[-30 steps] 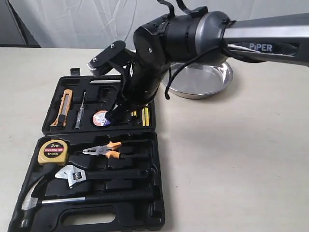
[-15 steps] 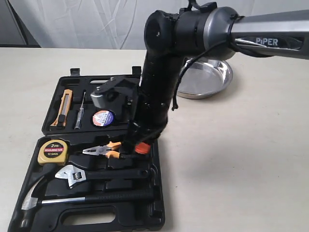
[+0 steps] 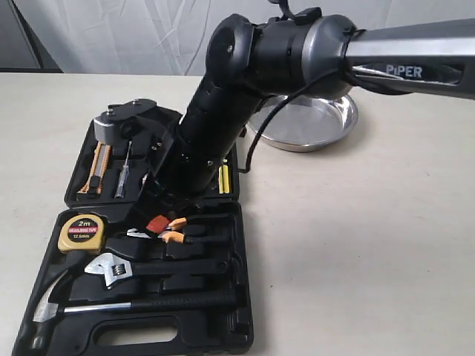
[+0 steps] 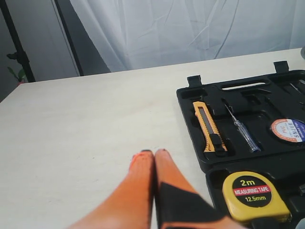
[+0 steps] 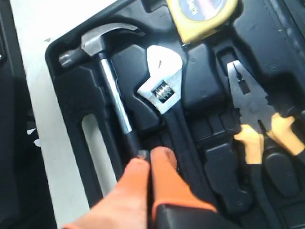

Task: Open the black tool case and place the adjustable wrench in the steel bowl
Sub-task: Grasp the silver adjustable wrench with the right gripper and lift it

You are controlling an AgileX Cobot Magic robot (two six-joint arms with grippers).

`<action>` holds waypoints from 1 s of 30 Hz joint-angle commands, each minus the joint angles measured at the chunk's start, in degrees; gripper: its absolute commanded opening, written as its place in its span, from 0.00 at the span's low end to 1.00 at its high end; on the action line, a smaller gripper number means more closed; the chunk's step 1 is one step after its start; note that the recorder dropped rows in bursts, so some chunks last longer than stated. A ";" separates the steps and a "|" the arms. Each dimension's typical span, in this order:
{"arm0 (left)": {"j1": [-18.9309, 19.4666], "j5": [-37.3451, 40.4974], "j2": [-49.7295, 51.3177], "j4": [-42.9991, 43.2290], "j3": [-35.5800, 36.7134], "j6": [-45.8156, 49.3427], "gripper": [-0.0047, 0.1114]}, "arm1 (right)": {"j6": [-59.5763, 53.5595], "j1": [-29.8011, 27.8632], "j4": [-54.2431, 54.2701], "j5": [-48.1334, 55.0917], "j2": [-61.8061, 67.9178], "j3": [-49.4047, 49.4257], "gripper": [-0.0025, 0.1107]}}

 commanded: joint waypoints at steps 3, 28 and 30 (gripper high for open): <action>-0.37 -0.50 -0.22 0.00 -0.11 -0.21 0.04 | 5.74 -0.29 -8.39 -9.41 -10.94 3.14 0.01; -0.37 -0.50 -0.22 0.00 -0.11 -0.21 0.04 | -2.25 13.97 -31.53 -24.91 4.84 6.62 0.44; -0.37 -0.50 -0.22 0.00 -0.11 -0.21 0.04 | -2.25 13.66 -33.05 -23.81 5.27 6.62 0.44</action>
